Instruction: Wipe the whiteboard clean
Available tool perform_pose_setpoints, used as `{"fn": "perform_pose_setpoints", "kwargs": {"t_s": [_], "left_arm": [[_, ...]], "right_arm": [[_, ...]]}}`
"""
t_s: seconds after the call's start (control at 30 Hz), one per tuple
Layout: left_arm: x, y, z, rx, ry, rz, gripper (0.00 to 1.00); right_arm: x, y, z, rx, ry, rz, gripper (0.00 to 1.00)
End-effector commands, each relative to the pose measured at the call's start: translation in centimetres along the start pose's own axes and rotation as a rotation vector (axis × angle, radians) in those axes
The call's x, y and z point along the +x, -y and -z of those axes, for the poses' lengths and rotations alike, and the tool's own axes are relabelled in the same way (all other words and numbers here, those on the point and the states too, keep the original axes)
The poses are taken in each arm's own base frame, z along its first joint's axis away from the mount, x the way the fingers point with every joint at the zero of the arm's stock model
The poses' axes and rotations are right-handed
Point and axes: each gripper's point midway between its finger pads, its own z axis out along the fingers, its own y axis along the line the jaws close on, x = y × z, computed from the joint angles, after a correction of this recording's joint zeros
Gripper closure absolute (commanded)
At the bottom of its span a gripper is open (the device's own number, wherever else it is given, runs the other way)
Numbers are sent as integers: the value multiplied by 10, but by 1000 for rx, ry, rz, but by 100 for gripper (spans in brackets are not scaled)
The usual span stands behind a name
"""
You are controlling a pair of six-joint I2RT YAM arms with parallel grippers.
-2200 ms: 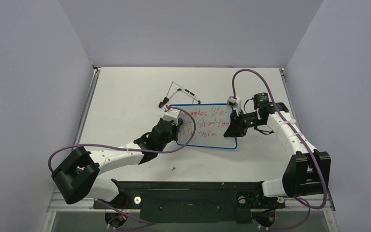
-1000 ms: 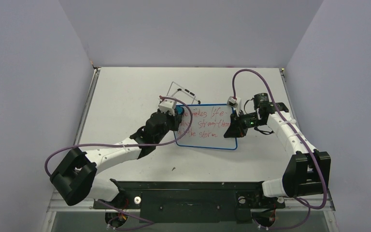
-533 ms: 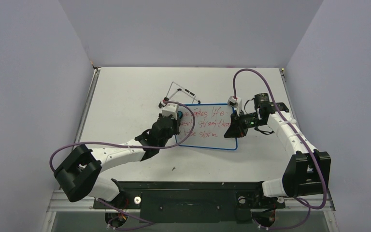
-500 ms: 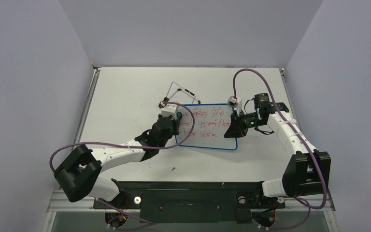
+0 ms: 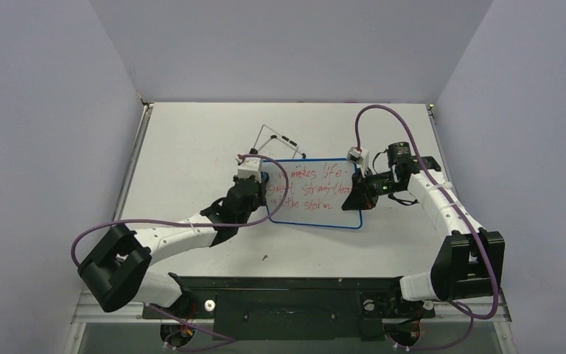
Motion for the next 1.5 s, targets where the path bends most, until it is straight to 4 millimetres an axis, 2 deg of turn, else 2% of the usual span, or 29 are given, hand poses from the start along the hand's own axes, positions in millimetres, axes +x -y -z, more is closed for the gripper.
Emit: {"fn": "perform_pose_setpoints", "kwargs": {"t_s": [0.0,0.13,0.2,0.43,0.57,0.67,0.8,0.93,1.07,1.13,1.3,1.47], "left_arm": [[-33,-13,3,-14,76,81,100],[-27,-17,6,-5,67,79,100],[-25,-13,8,25,66,86,100],[-28,6,18,114,83,54,100],[-15,24,20,151,47,12,100],[-8,33,14,154,25,-6,100],[-24,40,7,137,45,-19,100],[-57,45,3,104,93,-28,100],[-68,43,3,77,109,-28,100],[-66,43,2,78,106,-27,100],[-44,46,-3,102,61,-39,100],[-9,40,3,131,-3,-40,100]], "right_arm": [[-11,-12,4,-24,41,101,100],[-11,-13,4,-27,41,103,100],[-11,-13,4,-27,39,102,100],[-10,-12,4,-27,38,100,100],[-10,-12,4,-25,37,101,100],[-10,-12,3,-28,37,101,100],[-10,-12,4,-26,38,101,100],[-10,-12,4,-25,36,100,100],[-10,-12,3,-29,36,98,100],[-9,-11,2,-30,33,95,100],[-9,-11,3,-26,32,96,100],[-9,-11,3,-29,33,97,100]]}}
